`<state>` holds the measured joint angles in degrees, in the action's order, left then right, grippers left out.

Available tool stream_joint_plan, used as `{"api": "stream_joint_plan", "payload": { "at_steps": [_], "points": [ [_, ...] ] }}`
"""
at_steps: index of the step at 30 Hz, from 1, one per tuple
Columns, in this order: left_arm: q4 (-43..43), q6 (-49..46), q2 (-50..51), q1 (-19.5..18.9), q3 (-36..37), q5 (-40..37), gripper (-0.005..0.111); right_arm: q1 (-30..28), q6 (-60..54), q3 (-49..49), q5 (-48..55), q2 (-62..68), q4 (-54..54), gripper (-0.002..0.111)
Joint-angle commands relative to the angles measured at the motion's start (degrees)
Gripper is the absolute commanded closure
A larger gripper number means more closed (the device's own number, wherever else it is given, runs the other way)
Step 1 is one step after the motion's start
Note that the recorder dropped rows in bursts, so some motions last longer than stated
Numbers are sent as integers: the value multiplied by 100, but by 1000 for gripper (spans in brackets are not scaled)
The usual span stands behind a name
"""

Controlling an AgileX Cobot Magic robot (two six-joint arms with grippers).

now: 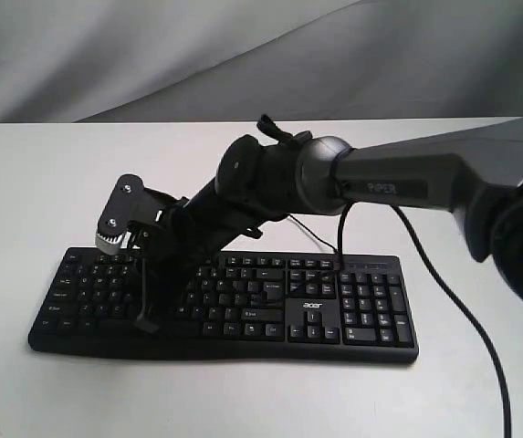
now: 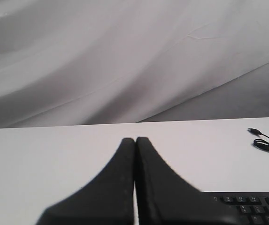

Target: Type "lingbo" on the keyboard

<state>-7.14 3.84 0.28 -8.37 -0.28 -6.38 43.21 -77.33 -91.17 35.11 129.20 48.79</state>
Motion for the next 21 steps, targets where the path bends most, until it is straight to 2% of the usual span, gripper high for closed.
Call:
{"api": "stream_joint_plan", "payload": {
  "at_steps": [1, 6, 21],
  "points": [
    [-1, 12, -28, 38, 28, 42, 106, -45, 134, 43, 264, -137, -146, 108],
    [-1, 12, -28, 38, 28, 42, 106, -45, 55, 340, 104, -137, -144, 108],
    [-1, 12, -28, 38, 28, 42, 106, -45, -127, 340, -4, -77, 12, 108]
  ]
}}
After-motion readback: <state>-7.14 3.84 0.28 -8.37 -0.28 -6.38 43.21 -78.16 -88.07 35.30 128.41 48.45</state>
